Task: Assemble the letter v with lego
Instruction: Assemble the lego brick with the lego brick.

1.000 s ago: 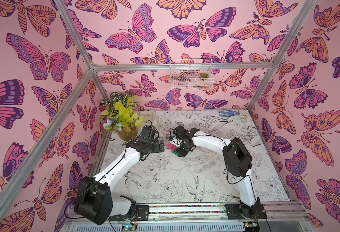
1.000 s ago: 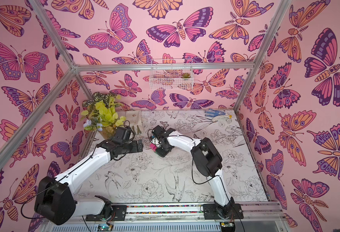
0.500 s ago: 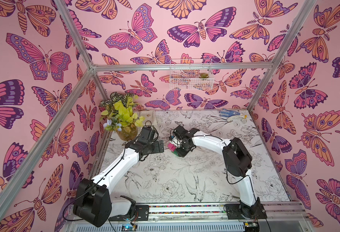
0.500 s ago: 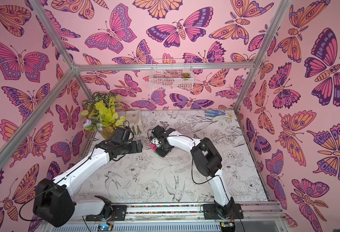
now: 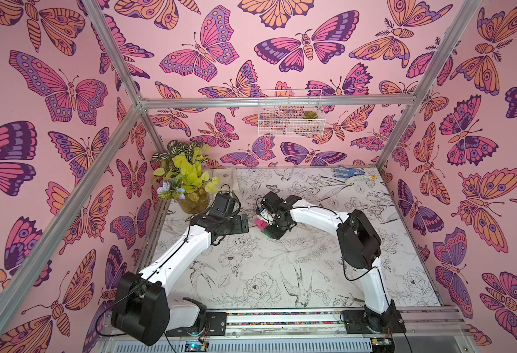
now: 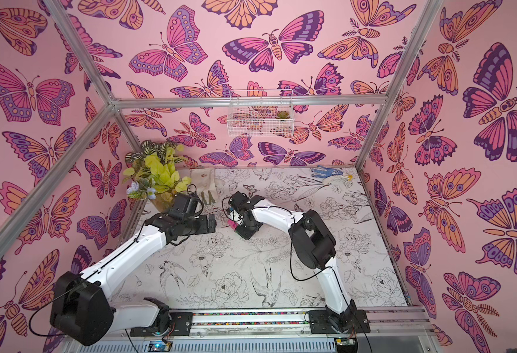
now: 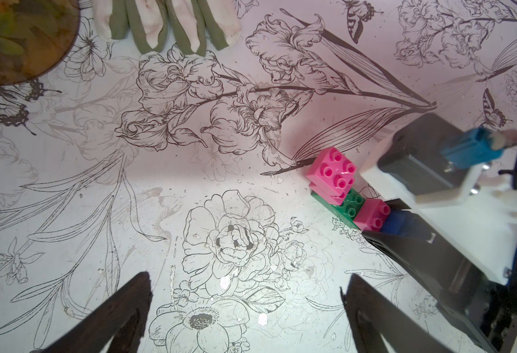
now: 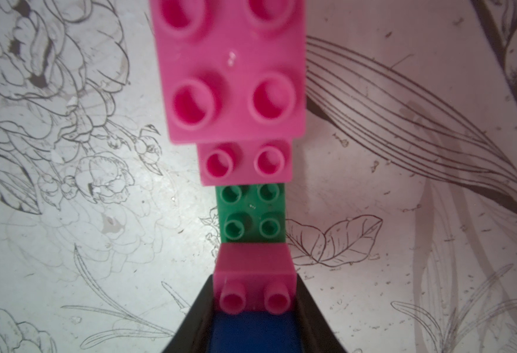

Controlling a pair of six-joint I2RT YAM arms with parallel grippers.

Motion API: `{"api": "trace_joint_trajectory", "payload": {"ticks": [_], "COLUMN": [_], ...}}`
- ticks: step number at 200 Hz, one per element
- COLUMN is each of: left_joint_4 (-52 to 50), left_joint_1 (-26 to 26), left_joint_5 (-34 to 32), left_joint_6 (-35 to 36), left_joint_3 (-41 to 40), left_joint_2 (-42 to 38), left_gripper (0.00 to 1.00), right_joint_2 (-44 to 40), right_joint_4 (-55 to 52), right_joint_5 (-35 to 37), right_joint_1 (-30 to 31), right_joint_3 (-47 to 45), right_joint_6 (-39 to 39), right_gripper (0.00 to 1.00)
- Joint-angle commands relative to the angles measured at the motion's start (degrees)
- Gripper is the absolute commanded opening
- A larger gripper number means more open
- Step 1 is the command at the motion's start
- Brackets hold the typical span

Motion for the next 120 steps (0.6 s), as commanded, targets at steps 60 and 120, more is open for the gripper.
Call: {"api": "trace_joint_trajectory", "payload": {"ticks": [60,120], "left_joint_4": [-2.27,-2.82], "left_joint_1": [0.62,0.62], "left_joint_5": [-0.02,-0.13], "left_joint_6": [1.14,1.05], "left_joint_3": [1.47,1.56], "left_joint_2": [-1.71,-1.96], "left_gripper": [1.0,1.0], "right_joint_2": [3.77,3.47], "right_joint_4": [-6.74,-8.55], "right_joint_5": [2.07,-0.52], "right_joint_1": [0.58,0.57], "right_joint_3": [0.8,0.06], "right_joint_6": [1.16,3.46], "right_gripper": [0.29,0.29]}}
